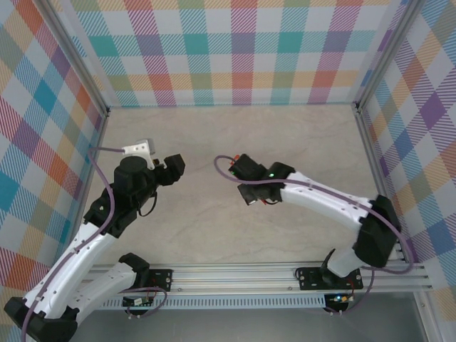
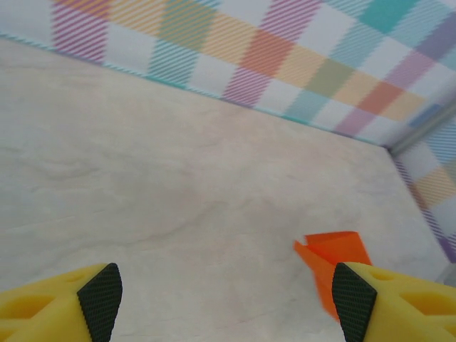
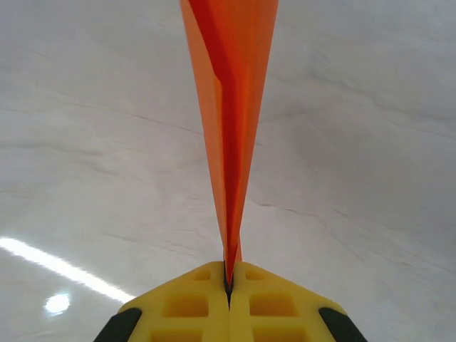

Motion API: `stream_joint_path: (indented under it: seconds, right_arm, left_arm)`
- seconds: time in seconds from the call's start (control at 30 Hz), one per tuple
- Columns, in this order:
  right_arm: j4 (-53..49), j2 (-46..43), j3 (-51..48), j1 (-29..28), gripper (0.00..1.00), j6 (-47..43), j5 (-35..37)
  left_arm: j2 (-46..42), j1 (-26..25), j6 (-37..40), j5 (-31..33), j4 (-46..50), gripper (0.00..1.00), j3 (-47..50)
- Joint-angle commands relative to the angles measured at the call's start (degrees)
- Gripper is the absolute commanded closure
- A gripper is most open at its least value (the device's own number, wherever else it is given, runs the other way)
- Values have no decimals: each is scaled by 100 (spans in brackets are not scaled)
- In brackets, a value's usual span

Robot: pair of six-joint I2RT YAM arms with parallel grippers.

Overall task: Fold a paper plane with a square sheet of paper (fold left side to right side)
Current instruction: Turn over the paper at the center of the table.

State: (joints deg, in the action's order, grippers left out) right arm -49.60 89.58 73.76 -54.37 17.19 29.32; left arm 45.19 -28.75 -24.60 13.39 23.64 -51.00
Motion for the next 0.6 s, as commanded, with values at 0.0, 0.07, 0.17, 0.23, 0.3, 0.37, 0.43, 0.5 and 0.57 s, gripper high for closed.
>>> stream_joint_path:
  seconds: [0.0,0.07,0.17,0.23,0.3,0.37,0.43,0.5,0.57]
  right_arm:
    - [-1526,749,608,-243,99,376,2239]
    - [-1837,1258,918,-327,99,496,2537]
    - [-2135,2036,1291,-403,98,566,2821]
    - [-2328,2523,1531,-440,97,590,2967]
    - [-2548,3038,1796,-490,96,636,3130]
    - [-2717,3434,2008,-547,95,644,3206]
    - [-2721,3710,2128,-600,95,595,3190]
    - [-2686,3931,2199,-649,93,506,3145]
    - [-2690,4094,2254,-687,91,447,3000]
  left_arm:
    - [-350,-51,-202,1042,161,20,112]
    - [-459,-51,-194,1162,270,20,110]
    - [-549,-51,-177,1219,358,19,120]
    - [-580,-51,-181,1223,378,19,143]
    - [-598,-51,-201,1228,387,19,160]
    - [-599,-51,-187,1232,419,19,159]
    - [-599,-51,-190,1226,429,19,167]
    - [-597,-51,-204,1210,446,19,170]
    - [-599,-51,-252,1171,413,19,197]
